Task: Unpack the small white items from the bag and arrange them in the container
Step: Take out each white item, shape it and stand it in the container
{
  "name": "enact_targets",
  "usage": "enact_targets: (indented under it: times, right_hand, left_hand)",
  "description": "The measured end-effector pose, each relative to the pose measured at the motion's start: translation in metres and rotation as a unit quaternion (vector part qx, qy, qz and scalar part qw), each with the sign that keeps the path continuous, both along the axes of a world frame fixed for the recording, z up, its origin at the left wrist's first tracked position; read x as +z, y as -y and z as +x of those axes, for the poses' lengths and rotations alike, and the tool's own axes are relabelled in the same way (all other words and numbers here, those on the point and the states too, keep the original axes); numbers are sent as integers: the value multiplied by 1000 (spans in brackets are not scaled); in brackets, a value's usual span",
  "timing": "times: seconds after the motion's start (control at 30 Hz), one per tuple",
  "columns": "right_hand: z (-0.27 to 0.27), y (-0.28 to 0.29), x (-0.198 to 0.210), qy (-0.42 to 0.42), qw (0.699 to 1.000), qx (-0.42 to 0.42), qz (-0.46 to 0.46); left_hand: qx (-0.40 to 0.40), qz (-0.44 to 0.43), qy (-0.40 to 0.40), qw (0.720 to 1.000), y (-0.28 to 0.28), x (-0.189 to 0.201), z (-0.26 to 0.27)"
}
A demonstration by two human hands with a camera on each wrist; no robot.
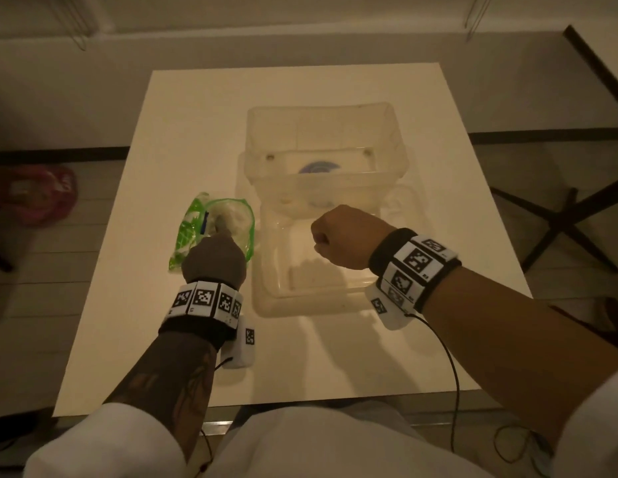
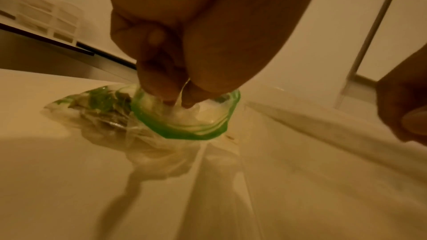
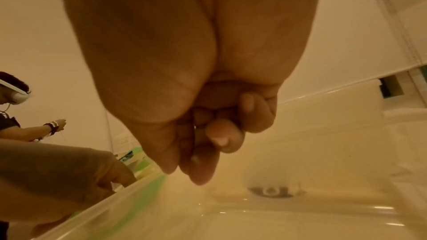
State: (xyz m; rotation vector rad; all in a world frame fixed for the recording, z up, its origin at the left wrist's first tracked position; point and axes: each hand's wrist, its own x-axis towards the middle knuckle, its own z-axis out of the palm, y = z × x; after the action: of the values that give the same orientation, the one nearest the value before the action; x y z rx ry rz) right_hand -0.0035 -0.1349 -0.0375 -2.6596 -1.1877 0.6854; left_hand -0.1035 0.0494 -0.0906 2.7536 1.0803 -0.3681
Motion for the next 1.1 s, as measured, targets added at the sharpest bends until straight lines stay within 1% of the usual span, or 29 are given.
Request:
enact_targets:
  times: [0.1,0.27,0.4,0.53,0.63,0.7,0.77,0.87,0.93,1.0,1.1]
  right_hand:
    - [0,-1,0,5,1000,4,0]
    - [1,3,2,3,1000,-4,-4]
    - [2,5,2,5,1000,-6,-1]
    - [2,6,1,-1,1000,-10,-3]
    - [3,6,1,-4,1000,-10,-2]
    - [3,7,1,-10,1000,-11,-2]
    - [4,6,1,-13,1000,-10,-1]
    - [4,6,2,-15,1000,-9,6]
    - [4,6,4,-13,1000,-8,6]
    - [4,5,5,-11,1000,-4,5]
    - [4,6,7,-11,1000,-4,6]
  left_hand:
    - [23,-27,-21,999,-14,-14,7]
    - [15,-67,-45,997,-28,-33,11]
    - [-7,-60,-59,996,-28,-32,11]
    - [22,-43,-11,999,-20,-25,7]
    - [26,-41,21,999,-16,-24,2]
    - [4,-29,34,999,-17,-24,-1]
    - [-29,2,56,998,-18,-23,-4]
    - [-30,32,123,991,-17,-16,-8]
    - [-42,47,151,987,-16,-10,-11]
    - [-64,44,177,981,-15,-7,-13]
    - [-33,7,208,977,-16,-4,-15]
